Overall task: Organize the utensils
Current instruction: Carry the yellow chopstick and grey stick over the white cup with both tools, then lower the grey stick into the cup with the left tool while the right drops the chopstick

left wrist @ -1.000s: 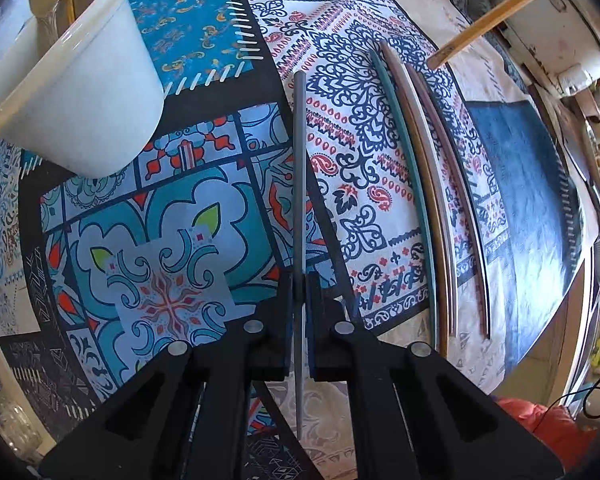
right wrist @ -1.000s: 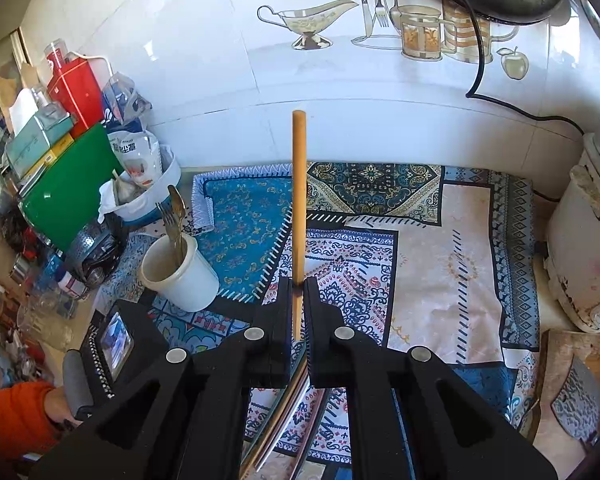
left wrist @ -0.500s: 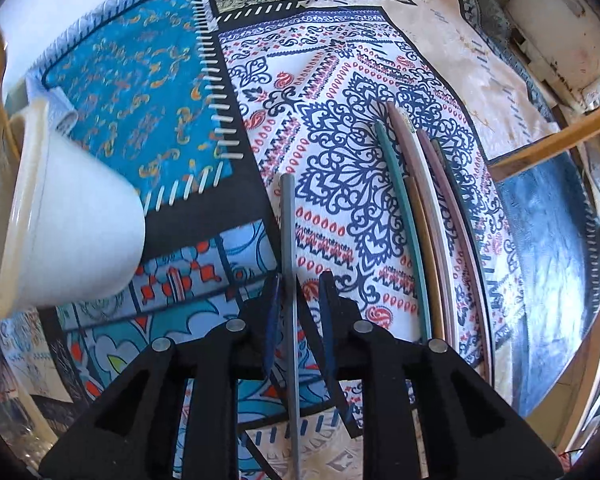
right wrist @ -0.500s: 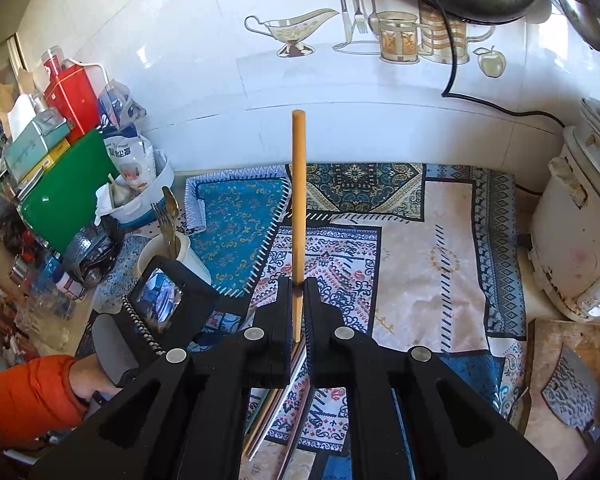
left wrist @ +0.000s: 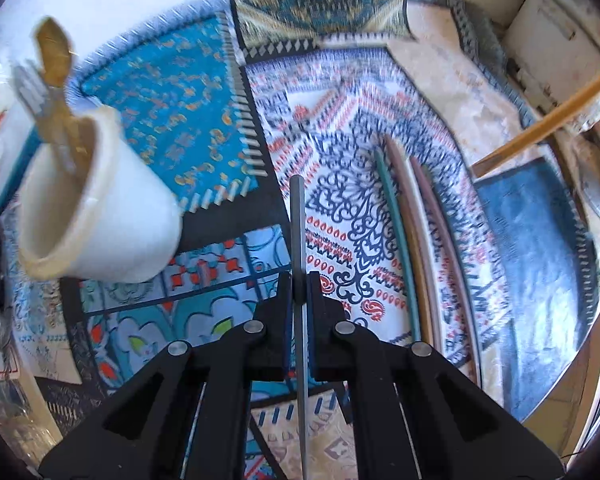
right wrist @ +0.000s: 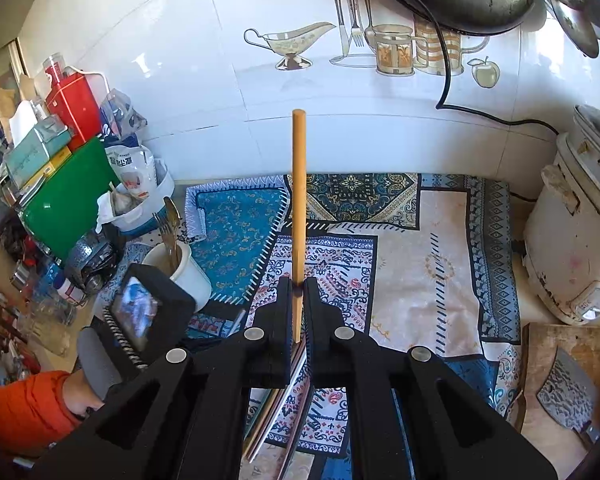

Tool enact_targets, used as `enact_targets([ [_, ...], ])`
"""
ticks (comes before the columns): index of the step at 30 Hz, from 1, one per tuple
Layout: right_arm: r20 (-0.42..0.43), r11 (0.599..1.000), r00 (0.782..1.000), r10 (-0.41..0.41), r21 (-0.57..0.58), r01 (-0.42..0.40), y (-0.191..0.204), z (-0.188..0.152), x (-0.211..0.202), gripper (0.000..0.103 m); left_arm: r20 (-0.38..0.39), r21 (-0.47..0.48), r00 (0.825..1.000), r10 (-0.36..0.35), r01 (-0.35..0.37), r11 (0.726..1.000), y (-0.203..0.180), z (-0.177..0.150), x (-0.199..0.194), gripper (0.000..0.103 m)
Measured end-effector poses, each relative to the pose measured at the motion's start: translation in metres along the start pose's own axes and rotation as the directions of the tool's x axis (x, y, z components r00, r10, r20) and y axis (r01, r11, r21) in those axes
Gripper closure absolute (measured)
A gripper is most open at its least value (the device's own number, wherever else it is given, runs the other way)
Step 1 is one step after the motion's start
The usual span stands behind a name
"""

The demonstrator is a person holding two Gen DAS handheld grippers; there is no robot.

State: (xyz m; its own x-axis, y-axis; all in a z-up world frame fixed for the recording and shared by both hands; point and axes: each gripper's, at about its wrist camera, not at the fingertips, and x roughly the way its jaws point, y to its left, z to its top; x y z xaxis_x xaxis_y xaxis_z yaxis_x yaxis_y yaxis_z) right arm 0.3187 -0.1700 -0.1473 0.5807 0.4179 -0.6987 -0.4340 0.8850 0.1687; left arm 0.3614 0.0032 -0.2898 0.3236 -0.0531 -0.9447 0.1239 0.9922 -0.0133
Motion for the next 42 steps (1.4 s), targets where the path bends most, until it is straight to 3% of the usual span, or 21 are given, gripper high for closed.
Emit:
enact_targets([
  [8, 0.003, 0.999, 1.000, 0.017, -0.033, -0.017, 0.019, 0.006, 0.005, 0.098, 0.167, -0.068, 0.986, -0.005, 0.017, 0.998, 0.016, -0.002, -0.064, 0.099],
  [15, 0.002, 0.996, 0.999, 0.048, -0.075, -0.048, 0.045, 0.012, 0.013, 0.098, 0.293, -0.104, 0.956, 0.000, 0.032, 0.994, 0.036, -0.004, -0.106, 0.099],
  [30, 0.051, 0.977, 0.989, 0.137, -0.173, -0.126, 0.109, 0.047, 0.027, 0.098, 0.503, -0.180, 0.861, 0.073, 0.022, 0.983, 0.085, -0.003, -0.196, 0.099],
  [37, 0.081, 0.966, 0.980, 0.181, -0.201, -0.162, 0.136, 0.064, 0.033, 0.098, 0.563, -0.229, 0.817, 0.123, 0.011, 0.973, 0.113, 0.007, -0.221, 0.099],
  [42, 0.065, 0.962, 0.979, 0.193, -0.208, -0.175, 0.149, 0.068, 0.048, 0.098, 0.585, -0.268, 0.797, 0.149, 0.016, 0.963, 0.133, 0.018, -0.223, 0.099],
])
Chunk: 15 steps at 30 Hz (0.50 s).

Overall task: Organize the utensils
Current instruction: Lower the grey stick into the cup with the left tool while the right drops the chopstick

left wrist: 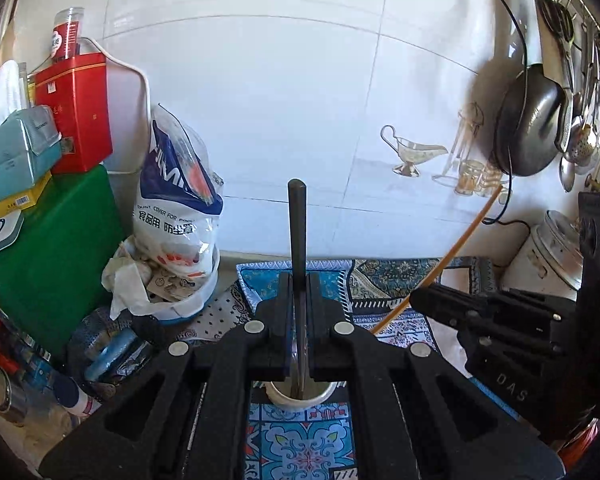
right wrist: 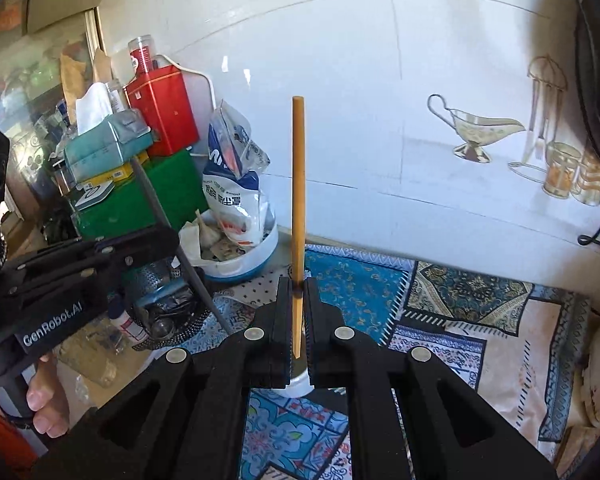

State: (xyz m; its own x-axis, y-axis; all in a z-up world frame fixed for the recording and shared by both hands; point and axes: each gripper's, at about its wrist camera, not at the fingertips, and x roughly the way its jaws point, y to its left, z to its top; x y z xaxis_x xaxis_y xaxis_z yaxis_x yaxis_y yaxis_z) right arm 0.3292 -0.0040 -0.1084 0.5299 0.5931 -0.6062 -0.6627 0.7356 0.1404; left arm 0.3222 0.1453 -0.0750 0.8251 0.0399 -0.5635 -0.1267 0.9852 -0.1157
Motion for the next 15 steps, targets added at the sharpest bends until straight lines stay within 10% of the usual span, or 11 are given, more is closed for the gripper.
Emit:
enact_targets([
  [15, -0.202, 0.999, 0.979, -0.036, -0.003, 0.036, -0.004, -0.023, 0.077, 0.098, -0.175, -0.019, 0.984, 0.044, -0.048, 0.999, 0.020, -0.031, 0.085, 0.099],
])
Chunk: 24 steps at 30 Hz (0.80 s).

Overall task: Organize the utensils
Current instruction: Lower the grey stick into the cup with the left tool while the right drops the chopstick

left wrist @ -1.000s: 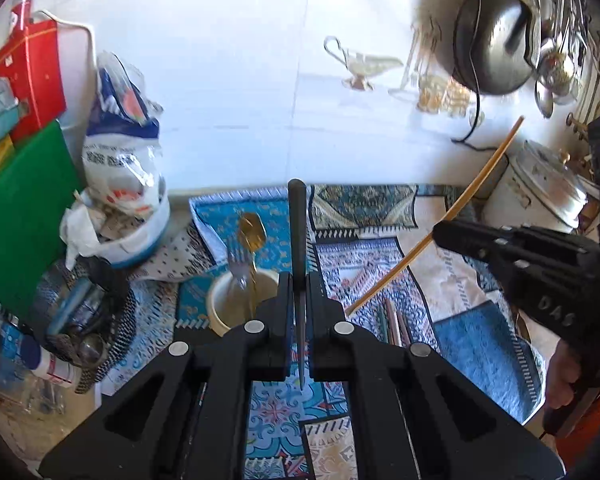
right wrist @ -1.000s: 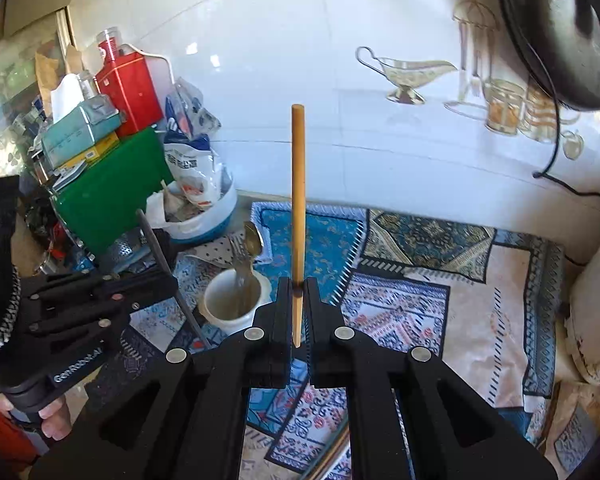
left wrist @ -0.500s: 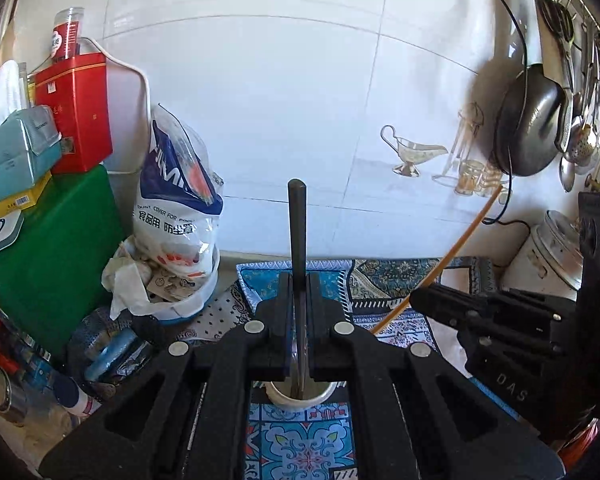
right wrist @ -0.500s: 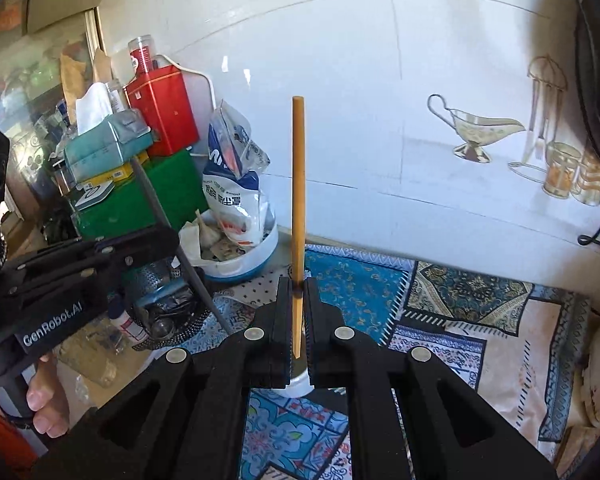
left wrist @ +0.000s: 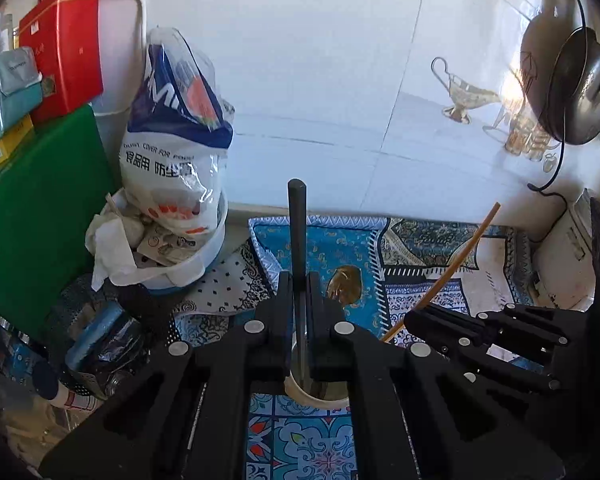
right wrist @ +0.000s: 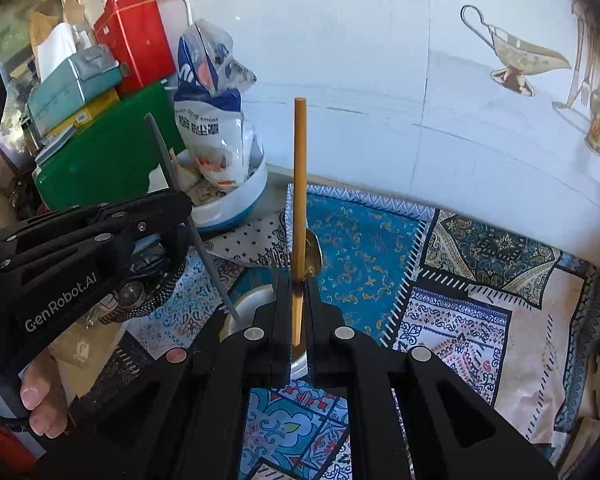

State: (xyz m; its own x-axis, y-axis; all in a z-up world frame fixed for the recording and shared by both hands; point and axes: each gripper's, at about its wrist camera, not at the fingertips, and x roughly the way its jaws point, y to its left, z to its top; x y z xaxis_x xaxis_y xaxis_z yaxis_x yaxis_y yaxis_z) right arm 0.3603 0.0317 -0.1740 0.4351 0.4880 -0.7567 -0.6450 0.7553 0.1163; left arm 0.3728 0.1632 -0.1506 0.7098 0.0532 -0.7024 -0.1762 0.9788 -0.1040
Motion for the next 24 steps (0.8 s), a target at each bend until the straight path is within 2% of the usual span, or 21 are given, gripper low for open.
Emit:
enact_targets([
  [6, -0.071, 1.000, 0.997, -0.012, 0.016, 0.013, -0.005, -0.005, 0.023, 0.098, -0.094, -0.027, 0.995, -0.024, 0.021, 0.999, 0.007, -0.007, 0.024, 0.099],
  [15, -0.109, 1.000, 0.994, -0.024, 0.014, 0.026, -0.005, -0.005, 0.032, 0.097, -0.120, -0.009, 0.993, -0.013, 0.012, 1.000, 0.003, -0.005, 0.029, 0.099],
  [19, -0.112, 1.000, 0.993, -0.025, 0.015, 0.027, -0.006, -0.007, 0.030, 0.087, -0.126, 0.002, 0.992, -0.019, 0.020, 1.000, 0.000, -0.007, 0.026, 0.094],
  [24, -0.089, 0.999, 0.995, -0.042, -0.001, 0.042, -0.006, -0.012, 0.017, 0.086, -0.119, 0.014, 0.993, -0.008, 0.009, 1.000, -0.003, -0.010, 0.017, 0.092],
])
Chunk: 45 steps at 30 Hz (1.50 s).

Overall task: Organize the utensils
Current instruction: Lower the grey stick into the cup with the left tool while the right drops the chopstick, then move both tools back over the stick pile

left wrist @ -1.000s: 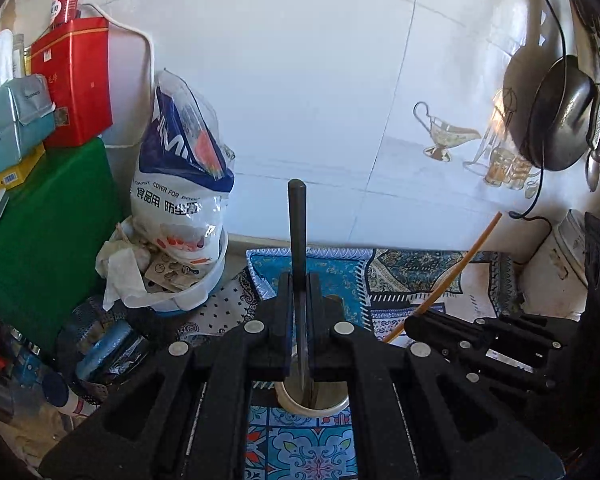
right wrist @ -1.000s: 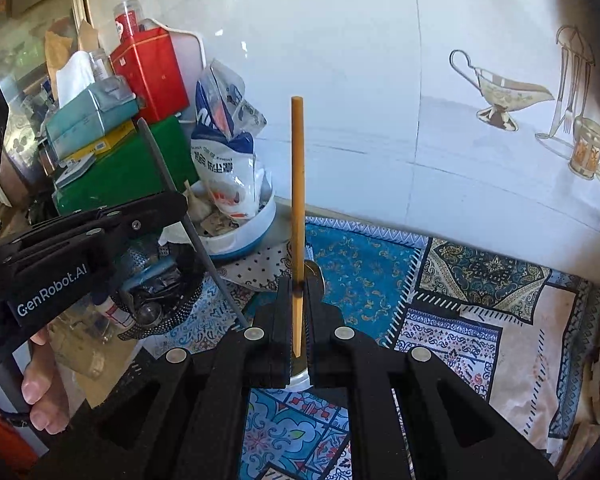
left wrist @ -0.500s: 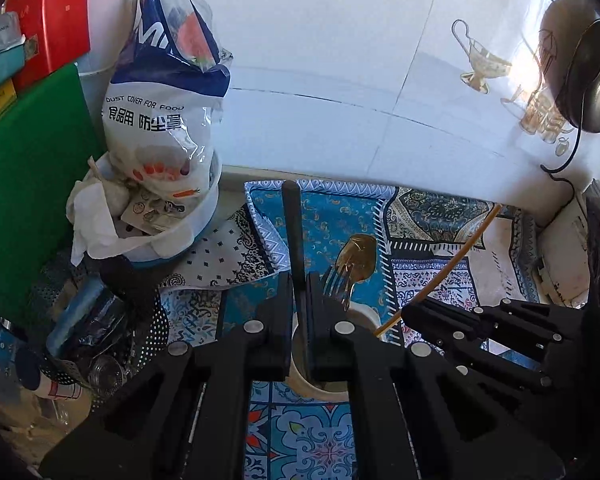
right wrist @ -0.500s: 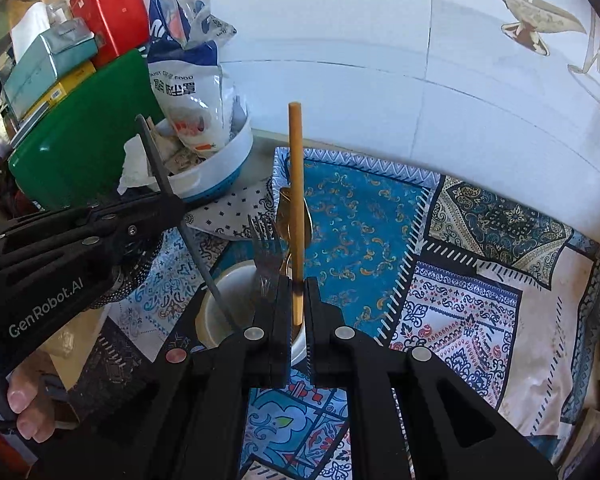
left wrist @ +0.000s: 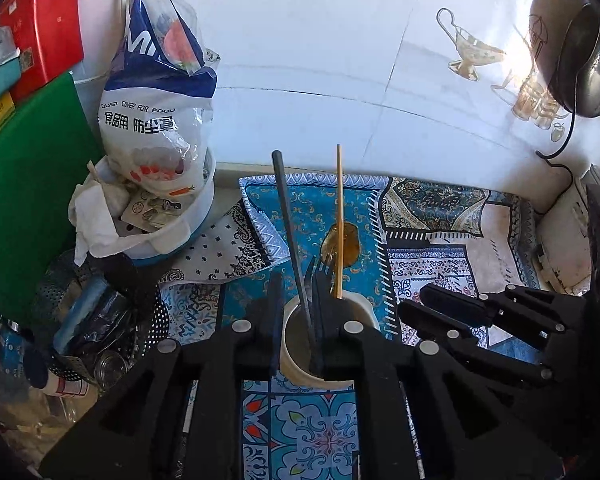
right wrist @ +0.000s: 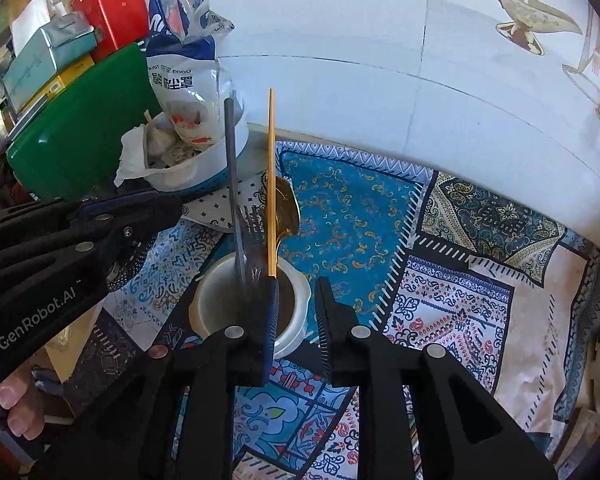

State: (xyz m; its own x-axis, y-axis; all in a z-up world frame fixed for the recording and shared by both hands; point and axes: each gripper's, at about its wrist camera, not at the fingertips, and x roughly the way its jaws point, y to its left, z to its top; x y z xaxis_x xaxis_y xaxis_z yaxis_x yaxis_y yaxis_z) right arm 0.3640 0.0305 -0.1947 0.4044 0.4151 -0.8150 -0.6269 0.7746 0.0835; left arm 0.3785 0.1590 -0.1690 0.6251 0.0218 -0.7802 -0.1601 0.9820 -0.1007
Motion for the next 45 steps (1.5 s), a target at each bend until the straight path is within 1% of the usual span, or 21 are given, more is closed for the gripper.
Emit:
enact_targets([
  [1, 0.005, 1.000, 1.000, -0.001, 0.000, 0.001, -0.001, -0.001, -0.003, 0.086, 0.002, -0.001, 1.000, -0.001, 0.001, 1.000, -0.001, -0.002, -0.003, 0.092],
  [4, 0.017, 1.000, 1.000, -0.004, 0.000, 0.004, -0.006, -0.006, -0.014, 0.086, 0.006, 0.001, 1.000, -0.003, 0.003, 1.000, -0.005, -0.006, -0.010, 0.087],
  [8, 0.038, 1.000, 0.999, -0.027, -0.001, 0.027, -0.014, -0.016, -0.031, 0.086, 0.019, 0.029, 1.000, 0.005, -0.006, 1.000, -0.017, -0.016, -0.021, 0.075],
  [11, 0.050, 0.999, 0.998, -0.040, 0.010, 0.040, -0.025, -0.025, -0.044, 0.085, 0.022, 0.058, 1.000, 0.002, -0.003, 0.998, -0.030, -0.022, -0.026, 0.074],
  [13, 0.055, 0.998, 0.997, -0.055, 0.017, 0.054, -0.032, -0.031, -0.052, 0.085, 0.024, 0.080, 1.000, -0.004, 0.002, 0.997, -0.042, -0.026, -0.029, 0.071],
  [15, 0.057, 0.997, 0.996, -0.072, 0.027, 0.070, -0.041, -0.039, -0.059, 0.085, 0.027, 0.109, 0.999, -0.017, 0.014, 0.994, -0.057, -0.031, -0.031, 0.064],
  [19, 0.057, 0.993, 0.993, -0.106, 0.053, 0.103, -0.060, -0.054, -0.073, 0.085, 0.029, 0.168, 0.999, -0.038, 0.033, 0.985, -0.088, -0.040, -0.032, 0.061],
  [22, 0.047, 0.989, 0.991, -0.126, 0.080, 0.122, -0.076, -0.069, -0.080, 0.085, 0.013, 0.205, 0.998, -0.064, 0.060, 0.977, -0.110, -0.047, -0.027, 0.057],
  [23, 0.042, 0.988, 0.990, -0.132, 0.088, 0.128, -0.080, -0.074, -0.082, 0.085, 0.004, 0.212, 0.997, -0.076, 0.073, 0.974, -0.118, -0.050, -0.025, 0.055],
  [28, 0.001, 0.978, 0.987, -0.161, 0.132, 0.159, -0.106, -0.101, -0.085, 0.085, -0.058, 0.233, 0.992, -0.108, 0.118, 0.965, -0.147, -0.061, -0.005, 0.055],
  [32, -0.039, 0.971, 0.985, -0.169, 0.163, 0.173, -0.122, -0.124, -0.084, 0.085, -0.116, 0.245, 0.987, -0.110, 0.136, 0.960, -0.164, -0.073, 0.015, 0.055],
  [34, -0.065, 0.967, 0.984, -0.165, 0.187, 0.174, -0.131, -0.136, -0.079, 0.085, -0.157, 0.247, 0.982, -0.106, 0.143, 0.958, -0.170, -0.082, 0.029, 0.055],
  [38, -0.135, 0.959, 0.982, -0.133, 0.232, 0.161, -0.143, -0.161, -0.062, 0.085, -0.234, 0.232, 0.968, -0.093, 0.148, 0.961, -0.175, -0.098, 0.056, 0.055],
  [40, -0.178, 0.955, 0.977, -0.114, 0.251, 0.157, -0.147, -0.173, -0.048, 0.085, -0.274, 0.213, 0.957, -0.091, 0.153, 0.965, -0.173, -0.107, 0.067, 0.055],
  [43, -0.223, 0.947, 0.973, -0.055, 0.296, 0.121, -0.152, -0.188, -0.029, 0.085, -0.318, 0.202, 0.945, -0.078, 0.148, 0.968, -0.170, -0.118, 0.080, 0.055],
  [45, -0.238, 0.942, 0.971, -0.031, 0.317, 0.107, -0.154, -0.193, -0.019, 0.085, -0.337, 0.198, 0.939, -0.068, 0.141, 0.970, -0.167, -0.123, 0.085, 0.055],
])
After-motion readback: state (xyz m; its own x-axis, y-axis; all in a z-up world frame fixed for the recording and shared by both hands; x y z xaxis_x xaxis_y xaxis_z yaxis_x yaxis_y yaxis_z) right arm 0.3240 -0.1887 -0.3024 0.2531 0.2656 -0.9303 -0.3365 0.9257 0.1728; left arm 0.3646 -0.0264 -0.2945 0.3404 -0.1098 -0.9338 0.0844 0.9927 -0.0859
